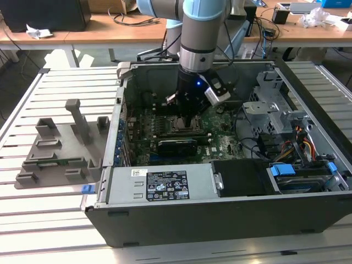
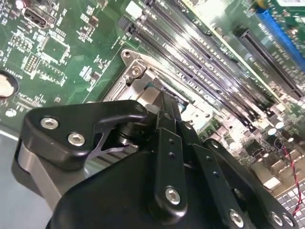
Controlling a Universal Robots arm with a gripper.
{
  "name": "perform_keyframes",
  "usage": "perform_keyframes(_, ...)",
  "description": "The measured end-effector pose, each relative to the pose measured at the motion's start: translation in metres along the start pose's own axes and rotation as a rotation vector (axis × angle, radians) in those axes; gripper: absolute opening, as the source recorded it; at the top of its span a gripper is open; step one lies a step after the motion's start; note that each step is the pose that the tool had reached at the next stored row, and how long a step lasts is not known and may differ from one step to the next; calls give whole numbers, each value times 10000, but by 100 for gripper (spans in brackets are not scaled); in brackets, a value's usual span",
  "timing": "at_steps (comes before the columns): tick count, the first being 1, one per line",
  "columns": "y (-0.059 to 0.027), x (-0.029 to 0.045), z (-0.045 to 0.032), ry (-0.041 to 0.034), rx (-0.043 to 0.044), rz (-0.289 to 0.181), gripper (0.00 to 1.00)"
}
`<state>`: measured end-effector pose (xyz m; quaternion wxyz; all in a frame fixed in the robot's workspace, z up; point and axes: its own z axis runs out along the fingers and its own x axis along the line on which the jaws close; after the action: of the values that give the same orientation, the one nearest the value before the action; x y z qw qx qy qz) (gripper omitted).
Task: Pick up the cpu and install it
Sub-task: 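Install the second cpu locking lever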
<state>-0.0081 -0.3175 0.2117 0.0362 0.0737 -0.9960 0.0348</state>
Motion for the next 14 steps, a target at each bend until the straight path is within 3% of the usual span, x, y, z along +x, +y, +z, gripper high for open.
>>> perform_keyframes(2,98,-13,-24,45,294,19,11)
perform_keyframes(3,121,-9,-132,44,295,20,11)
perform_keyframes(4,120,3,-312,45,295,20,11)
perform_keyframes(7,117,11,-425,42,280,18,11)
perform_keyframes(8,116,13,-435,31,212,14,11)
perform_keyframes(10,117,18,-442,-6,-44,-3,11)
perform_keyframes(11,117,21,-451,-32,-216,-15,11)
perform_keyframes(12,116,23,-466,-48,-320,-22,11)
perform_keyframes(14,112,28,-524,-52,-342,-21,11)
